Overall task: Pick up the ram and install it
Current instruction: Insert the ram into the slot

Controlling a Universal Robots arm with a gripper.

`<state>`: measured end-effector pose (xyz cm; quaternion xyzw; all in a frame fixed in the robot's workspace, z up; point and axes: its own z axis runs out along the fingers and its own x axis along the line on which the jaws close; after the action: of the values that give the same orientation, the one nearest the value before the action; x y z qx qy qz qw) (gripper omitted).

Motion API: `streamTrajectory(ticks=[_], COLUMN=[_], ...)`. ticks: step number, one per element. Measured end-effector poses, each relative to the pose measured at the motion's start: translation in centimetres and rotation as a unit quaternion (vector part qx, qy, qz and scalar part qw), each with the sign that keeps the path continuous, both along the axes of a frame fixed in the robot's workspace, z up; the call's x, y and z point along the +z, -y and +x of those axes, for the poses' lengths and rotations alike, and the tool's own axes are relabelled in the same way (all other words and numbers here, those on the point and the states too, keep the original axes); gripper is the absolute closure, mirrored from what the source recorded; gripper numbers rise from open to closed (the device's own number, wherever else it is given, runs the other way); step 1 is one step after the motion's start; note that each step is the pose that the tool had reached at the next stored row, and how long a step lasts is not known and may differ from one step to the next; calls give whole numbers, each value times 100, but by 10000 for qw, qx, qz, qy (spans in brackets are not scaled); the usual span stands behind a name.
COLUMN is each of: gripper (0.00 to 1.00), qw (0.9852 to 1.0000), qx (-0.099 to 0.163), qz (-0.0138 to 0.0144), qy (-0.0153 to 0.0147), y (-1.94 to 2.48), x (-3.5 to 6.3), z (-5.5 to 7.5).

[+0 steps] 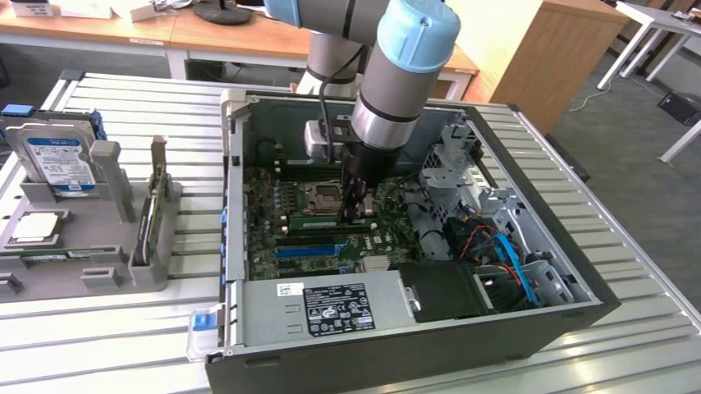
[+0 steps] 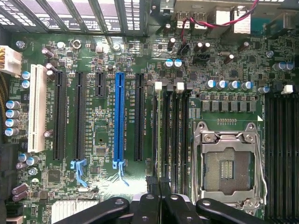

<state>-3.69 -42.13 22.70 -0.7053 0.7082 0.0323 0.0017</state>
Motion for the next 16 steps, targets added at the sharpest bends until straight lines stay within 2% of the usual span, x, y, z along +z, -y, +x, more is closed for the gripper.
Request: streamTrajectory(ticks=[16], gripper=[88], qw=[10000], qx=[0], qz=[-1], qy=[-1], y=[0], x=[-20], z=[0])
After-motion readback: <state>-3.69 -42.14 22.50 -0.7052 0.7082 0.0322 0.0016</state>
